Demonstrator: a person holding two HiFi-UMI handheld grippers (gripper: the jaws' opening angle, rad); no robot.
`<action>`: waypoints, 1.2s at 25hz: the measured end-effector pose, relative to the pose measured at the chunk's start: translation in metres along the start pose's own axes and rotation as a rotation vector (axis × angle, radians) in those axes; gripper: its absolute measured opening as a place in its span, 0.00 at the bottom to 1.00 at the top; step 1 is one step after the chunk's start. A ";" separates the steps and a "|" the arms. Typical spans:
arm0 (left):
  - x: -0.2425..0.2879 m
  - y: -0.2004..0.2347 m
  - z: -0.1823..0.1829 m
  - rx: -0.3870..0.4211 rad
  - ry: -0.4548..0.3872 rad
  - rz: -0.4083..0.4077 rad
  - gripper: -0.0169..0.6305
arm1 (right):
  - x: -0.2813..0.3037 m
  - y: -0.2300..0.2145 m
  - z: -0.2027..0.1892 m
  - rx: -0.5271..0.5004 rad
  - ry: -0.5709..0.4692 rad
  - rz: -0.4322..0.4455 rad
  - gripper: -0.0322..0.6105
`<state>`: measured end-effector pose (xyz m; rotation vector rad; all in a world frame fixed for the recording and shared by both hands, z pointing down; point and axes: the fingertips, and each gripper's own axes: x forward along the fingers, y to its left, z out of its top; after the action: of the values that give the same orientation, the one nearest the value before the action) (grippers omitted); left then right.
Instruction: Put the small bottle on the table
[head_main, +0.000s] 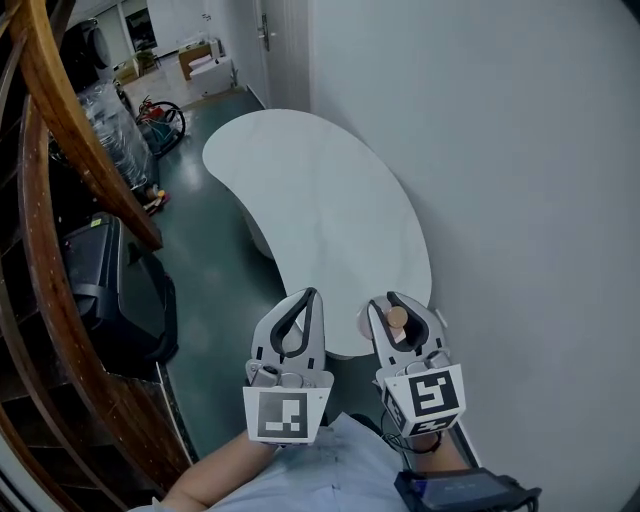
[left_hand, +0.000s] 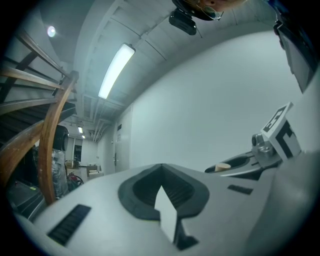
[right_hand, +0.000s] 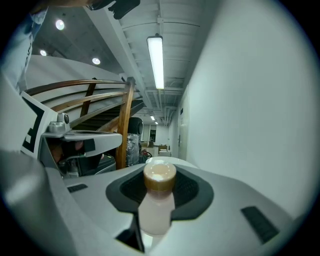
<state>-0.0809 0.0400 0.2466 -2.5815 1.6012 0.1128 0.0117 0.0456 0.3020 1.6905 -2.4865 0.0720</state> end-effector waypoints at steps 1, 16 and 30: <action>0.003 0.000 -0.001 -0.007 0.001 -0.002 0.02 | 0.002 -0.003 0.000 0.000 0.002 -0.004 0.21; 0.070 0.005 -0.020 -0.023 0.064 0.034 0.02 | 0.055 -0.051 -0.005 0.025 0.035 0.043 0.21; 0.114 0.015 -0.018 0.000 0.071 0.200 0.02 | 0.109 -0.085 0.006 -0.020 0.032 0.208 0.21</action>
<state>-0.0432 -0.0701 0.2501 -2.4452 1.8808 0.0372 0.0509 -0.0871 0.3084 1.4060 -2.6206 0.0941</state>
